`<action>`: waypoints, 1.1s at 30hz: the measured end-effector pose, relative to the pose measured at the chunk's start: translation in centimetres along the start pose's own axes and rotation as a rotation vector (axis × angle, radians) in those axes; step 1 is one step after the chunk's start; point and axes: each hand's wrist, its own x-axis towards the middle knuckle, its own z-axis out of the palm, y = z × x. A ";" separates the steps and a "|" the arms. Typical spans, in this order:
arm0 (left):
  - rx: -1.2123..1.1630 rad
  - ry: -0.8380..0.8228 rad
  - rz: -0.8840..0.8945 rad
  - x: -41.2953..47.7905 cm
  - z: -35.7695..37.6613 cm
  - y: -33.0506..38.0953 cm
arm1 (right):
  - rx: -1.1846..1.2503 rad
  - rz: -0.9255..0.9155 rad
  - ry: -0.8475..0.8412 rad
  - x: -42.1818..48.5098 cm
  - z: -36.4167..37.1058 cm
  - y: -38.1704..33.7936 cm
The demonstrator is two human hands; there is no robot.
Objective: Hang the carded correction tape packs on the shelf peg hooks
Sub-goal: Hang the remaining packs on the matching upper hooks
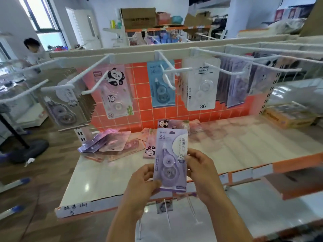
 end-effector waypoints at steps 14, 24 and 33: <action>0.086 -0.158 0.304 2.5 16.3 6.3 | 0.119 -0.368 0.154 6.5 -13.4 -9.5; 0.045 -0.155 0.489 3.6 22.8 8.5 | 0.180 -0.515 0.147 7.1 -19.1 -14.3; 0.049 -0.171 0.556 3.3 25.4 10.2 | 0.184 -0.588 0.131 7.6 -21.1 -15.9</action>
